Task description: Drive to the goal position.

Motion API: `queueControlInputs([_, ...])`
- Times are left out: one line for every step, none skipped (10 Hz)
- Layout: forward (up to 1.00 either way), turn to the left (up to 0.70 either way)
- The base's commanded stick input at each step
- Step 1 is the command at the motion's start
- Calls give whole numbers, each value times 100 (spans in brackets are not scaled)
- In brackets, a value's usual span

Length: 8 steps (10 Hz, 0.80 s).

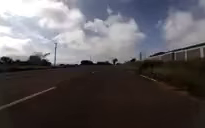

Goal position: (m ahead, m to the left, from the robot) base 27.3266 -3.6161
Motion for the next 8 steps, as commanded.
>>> queueControlInputs([100,0])
queueControlInputs([100,0])
queueControlInputs([100,0])
queueControlInputs([100,0])
queueControlInputs([100,0])
queueControlInputs([100,0])
queueControlInputs([100,0])
queueControlInputs([100,0])
